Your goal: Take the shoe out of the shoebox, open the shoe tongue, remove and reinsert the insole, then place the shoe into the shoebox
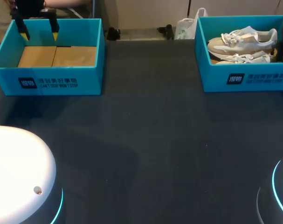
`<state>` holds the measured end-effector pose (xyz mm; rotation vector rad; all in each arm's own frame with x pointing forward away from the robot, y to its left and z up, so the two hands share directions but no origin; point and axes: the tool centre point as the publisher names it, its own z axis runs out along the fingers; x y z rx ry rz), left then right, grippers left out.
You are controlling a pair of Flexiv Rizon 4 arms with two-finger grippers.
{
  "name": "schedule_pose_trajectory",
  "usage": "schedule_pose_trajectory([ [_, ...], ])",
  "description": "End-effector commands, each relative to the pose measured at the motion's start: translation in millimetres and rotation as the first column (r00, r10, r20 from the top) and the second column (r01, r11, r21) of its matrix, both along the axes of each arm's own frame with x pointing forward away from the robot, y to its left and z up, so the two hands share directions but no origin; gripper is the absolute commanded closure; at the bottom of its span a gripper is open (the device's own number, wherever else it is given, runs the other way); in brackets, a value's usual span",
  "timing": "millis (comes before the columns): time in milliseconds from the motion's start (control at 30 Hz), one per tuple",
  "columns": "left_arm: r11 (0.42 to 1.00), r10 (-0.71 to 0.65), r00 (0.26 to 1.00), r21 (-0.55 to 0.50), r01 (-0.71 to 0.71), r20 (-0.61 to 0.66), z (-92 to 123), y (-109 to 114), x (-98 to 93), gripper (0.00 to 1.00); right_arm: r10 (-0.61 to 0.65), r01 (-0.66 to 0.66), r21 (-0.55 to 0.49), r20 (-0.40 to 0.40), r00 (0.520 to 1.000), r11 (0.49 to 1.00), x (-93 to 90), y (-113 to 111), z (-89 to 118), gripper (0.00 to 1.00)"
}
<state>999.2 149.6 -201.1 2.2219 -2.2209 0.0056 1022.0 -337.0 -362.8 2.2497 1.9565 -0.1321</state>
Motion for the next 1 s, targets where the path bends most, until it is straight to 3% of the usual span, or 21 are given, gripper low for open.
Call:
schedule_pose_trajectory([
  [33,1.0,0.0,1.0,0.001,0.0,0.0,0.4,0.1,0.2,0.0,-0.001,0.001,-0.003,-0.008,1.0,1.0,4.3,0.1,-7.6,0.51],
  [200,1.0,0.0,1.0,0.001,0.0,0.0,0.4,0.1,0.2,0.0,-0.006,0.006,-0.002,-0.016,1.0,1.0,4.1,-1.8,-14.4,0.59],
  [233,1.0,0.0,1.0,0.001,0.0,0.0,0.4,0.1,0.2,0.0,-0.011,0.01,-0.008,-0.021,1.0,1.0,4.3,-2.5,-15.8,0.66],
  [300,1.0,0.0,1.0,0.001,0.0,0.0,0.4,0.1,0.2,0.0,-0.017,0.017,-0.011,-0.025,1.0,1.0,4.3,-2.8,-17.3,0.99],
  [667,1.0,0.0,1.0,0.001,0.0,0.0,0.4,0.1,0.2,0.0,-0.013,0.011,-0.05,-0.037,0.999,0.999,-0.1,-4.3,-4.6,1.0],
  [767,1.0,0.0,1.0,0.001,0.0,0.0,0.4,0.1,0.2,0.0,-0.008,0.004,-0.064,-0.07,0.998,0.998,-3.5,-2.9,5.5,1.0],
  [1000,1.0,0.0,1.0,0.001,0.0,0.0,0.4,0.1,0.2,0.0,-0.033,0.029,-0.064,-0.058,0.998,0.997,-9.1,-4.5,34.1,1.0],
])
